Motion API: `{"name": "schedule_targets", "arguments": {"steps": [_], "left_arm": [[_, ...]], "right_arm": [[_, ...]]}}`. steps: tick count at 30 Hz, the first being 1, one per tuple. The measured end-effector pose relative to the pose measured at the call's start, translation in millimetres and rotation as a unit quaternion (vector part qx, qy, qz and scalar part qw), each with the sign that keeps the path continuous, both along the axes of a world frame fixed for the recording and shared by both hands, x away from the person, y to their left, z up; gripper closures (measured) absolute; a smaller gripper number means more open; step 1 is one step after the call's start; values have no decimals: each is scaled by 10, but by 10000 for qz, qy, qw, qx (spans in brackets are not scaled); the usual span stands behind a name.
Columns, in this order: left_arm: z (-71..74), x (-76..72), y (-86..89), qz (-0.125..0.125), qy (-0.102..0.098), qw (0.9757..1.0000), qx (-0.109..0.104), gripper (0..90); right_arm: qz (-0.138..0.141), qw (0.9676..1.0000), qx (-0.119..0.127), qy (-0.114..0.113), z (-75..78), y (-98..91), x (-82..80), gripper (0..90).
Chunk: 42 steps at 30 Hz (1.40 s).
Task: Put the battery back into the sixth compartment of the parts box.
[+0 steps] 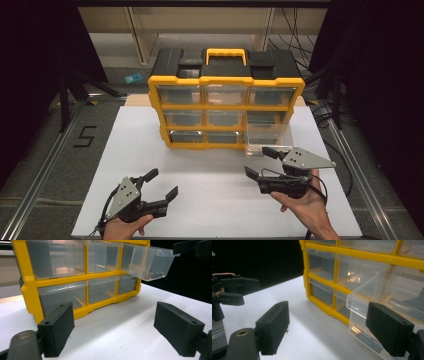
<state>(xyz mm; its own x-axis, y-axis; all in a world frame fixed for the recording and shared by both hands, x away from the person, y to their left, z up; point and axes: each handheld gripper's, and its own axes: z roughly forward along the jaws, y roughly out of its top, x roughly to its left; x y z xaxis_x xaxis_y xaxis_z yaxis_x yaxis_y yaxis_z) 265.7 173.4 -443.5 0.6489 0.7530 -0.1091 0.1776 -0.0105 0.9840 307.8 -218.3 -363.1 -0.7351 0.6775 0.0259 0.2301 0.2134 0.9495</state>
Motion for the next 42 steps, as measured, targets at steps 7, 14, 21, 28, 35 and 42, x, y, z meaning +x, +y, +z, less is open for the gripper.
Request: {"name": "schedule_targets", "arguments": {"steps": [7,14,21,28,35,42], "left_arm": [[0,0,0,-5,-5,10000,2,160],[0,-1,-1,-12,-7,10000,6,160],[0,-3,-2,-19,-10,10000,8,160],[0,-8,-8,-25,-25,10000,21,160],[-2,-5,-9,-30,-32,10000,9,160],[-5,-1,-10,-41,-44,10000,-9,160]], "right_arm": [[-22,10000,70,43,-76,-3,-33,183],[-82,9998,192,79,-151,-8,-65,174],[-120,9997,168,160,-223,-40,-89,172],[-160,9995,208,173,-297,-69,-118,171],[-197,9992,328,139,-341,-118,-163,170],[-201,9990,358,161,-417,-129,-203,163]]}}
